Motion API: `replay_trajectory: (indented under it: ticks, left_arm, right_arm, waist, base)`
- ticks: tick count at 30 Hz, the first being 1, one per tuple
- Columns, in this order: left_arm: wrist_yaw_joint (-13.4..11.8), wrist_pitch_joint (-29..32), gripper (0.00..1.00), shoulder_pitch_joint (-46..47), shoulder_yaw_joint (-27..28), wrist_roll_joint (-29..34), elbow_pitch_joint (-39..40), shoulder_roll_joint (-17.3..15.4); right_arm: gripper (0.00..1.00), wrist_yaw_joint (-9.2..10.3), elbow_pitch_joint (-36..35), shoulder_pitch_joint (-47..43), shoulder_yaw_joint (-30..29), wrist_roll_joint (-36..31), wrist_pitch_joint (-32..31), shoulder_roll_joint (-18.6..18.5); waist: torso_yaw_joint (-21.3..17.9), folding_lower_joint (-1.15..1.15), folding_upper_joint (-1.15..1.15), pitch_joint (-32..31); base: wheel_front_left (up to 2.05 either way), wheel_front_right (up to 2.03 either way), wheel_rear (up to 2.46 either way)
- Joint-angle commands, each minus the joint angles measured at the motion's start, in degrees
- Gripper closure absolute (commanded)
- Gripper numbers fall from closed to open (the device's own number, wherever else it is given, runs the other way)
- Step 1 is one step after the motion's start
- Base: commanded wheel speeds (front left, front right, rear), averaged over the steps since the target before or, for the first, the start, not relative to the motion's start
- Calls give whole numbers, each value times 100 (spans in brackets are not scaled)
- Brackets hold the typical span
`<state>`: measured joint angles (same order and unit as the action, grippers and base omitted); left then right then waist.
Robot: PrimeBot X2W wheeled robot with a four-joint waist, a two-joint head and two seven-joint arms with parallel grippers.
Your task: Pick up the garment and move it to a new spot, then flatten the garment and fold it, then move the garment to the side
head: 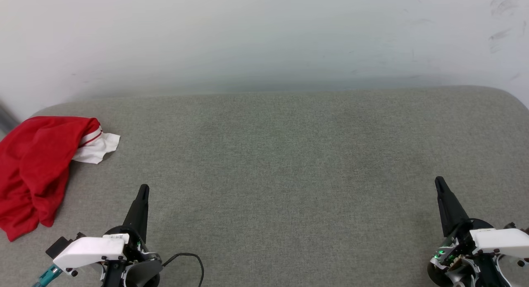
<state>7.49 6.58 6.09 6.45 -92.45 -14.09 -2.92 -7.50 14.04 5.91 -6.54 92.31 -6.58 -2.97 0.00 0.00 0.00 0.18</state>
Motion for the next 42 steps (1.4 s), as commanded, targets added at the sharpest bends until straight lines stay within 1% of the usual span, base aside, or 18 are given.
replay_trajectory:
  ticks: [1, 8, 9, 13, 18, 27, 31, 35, 42]
  left_arm:
    - [0, 6, 100, 35, 15, 8, -1, 9]
    - [0, 6, 100, 35, 15, 8, -1, 9]
    - [0, 0, 0, 0, 0, 0, 0, 0]
    - [0, -24, 0, -125, -32, 12, -123, 13]
    - [0, -145, 0, -196, -68, 75, -34, 12]
    - [0, -398, 0, -363, -72, 261, 96, 11]
    - [0, -501, 0, -421, 30, 450, 114, 10]
    - [0, -599, 0, -459, 149, 776, 144, 9]
    - [0, -762, 0, -453, 623, 1500, 301, 8]
  right_arm:
    - [100, 2, 6, 62, 3, 22, -2, 19]
    - [100, 2, 6, 62, 3, 22, -2, 19]
    - [0, 0, 0, 0, 0, -1, 0, 0]
    - [0, 1, 126, -132, 21, -18, 21, 3]
    - [0, 1, 64, -171, 139, -119, 143, 4]
    - [0, 1, 11, -237, 290, -597, 395, 4]
    - [0, 1, -7, -245, 302, -969, 499, 4]
    - [0, 1, 1, -236, 331, -1541, 598, 4]
    - [0, 1, -289, -190, 278, -2491, 762, 5]
  waist:
    - [0, 0, 0, 0]
    - [0, 0, 0, 0]
    - [0, 0, 0, 0]
    - [0, 0, 0, 2]
    - [-5, 0, 0, 0]
    - [-16, 0, 0, -2]
    - [-20, 0, 0, -3]
    - [-22, 0, 0, -5]
    - [-20, 0, 0, 3]
  base:
    - [0, 0, 0]
    - [0, 0, 0]
    - [0, 0, 0]
    - [0, 0, 0]
    - [0, 0, 0]
    - [0, 0, 0]
    - [0, 0, 0]
    - [0, 0, 0]
    - [0, 0, 0]
